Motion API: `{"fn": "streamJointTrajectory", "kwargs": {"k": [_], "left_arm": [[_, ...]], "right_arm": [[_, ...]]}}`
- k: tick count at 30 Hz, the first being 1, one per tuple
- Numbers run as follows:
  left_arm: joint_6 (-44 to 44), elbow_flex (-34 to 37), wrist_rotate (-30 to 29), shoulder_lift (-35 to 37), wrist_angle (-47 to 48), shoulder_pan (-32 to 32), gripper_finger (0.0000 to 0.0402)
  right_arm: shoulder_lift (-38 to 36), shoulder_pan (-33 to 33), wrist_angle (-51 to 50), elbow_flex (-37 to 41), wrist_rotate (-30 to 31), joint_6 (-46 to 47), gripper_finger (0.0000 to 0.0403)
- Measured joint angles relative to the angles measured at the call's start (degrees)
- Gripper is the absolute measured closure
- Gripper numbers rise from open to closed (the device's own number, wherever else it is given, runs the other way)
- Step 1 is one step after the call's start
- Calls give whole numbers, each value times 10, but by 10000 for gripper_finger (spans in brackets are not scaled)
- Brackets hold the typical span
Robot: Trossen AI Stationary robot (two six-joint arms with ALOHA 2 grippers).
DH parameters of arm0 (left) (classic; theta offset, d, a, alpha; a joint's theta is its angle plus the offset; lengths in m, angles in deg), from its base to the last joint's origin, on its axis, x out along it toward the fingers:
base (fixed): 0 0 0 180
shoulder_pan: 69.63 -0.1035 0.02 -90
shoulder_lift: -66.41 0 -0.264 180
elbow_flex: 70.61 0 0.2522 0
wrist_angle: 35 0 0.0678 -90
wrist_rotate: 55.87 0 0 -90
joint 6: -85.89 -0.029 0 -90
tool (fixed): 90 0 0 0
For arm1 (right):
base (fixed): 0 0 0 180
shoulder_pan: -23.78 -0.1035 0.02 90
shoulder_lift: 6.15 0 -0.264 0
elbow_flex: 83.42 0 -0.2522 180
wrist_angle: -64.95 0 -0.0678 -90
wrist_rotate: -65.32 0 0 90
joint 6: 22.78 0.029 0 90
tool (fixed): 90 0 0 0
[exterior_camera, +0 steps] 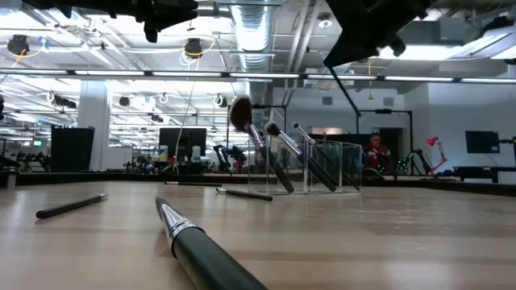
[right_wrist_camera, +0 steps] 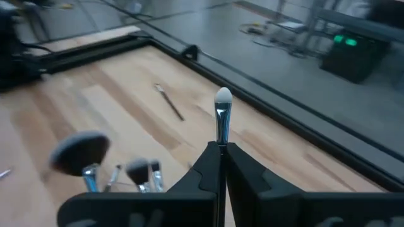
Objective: Put items in baskets/containers
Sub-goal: Put the white eyeshadow brush into the transparent organizer
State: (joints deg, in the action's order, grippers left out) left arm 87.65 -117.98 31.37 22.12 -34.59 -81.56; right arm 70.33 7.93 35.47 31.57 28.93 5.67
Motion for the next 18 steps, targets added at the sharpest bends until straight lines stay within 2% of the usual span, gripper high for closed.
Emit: {"fn": "streamJointTrajectory", "kwargs": {"k": [6, 10, 18], "left_arm": [[0, 0, 0, 0, 2, 0, 286], [-1, 0, 0, 0, 4, 0, 286], [-15, 0, -6, 0, 4, -1, 286]], "right_arm": [[-25, 43, 167, 78, -79, -108, 399], [-39, 69, 209, 118, -89, -124, 399], [-41, 108, 363, 202, -162, -140, 400]]}}
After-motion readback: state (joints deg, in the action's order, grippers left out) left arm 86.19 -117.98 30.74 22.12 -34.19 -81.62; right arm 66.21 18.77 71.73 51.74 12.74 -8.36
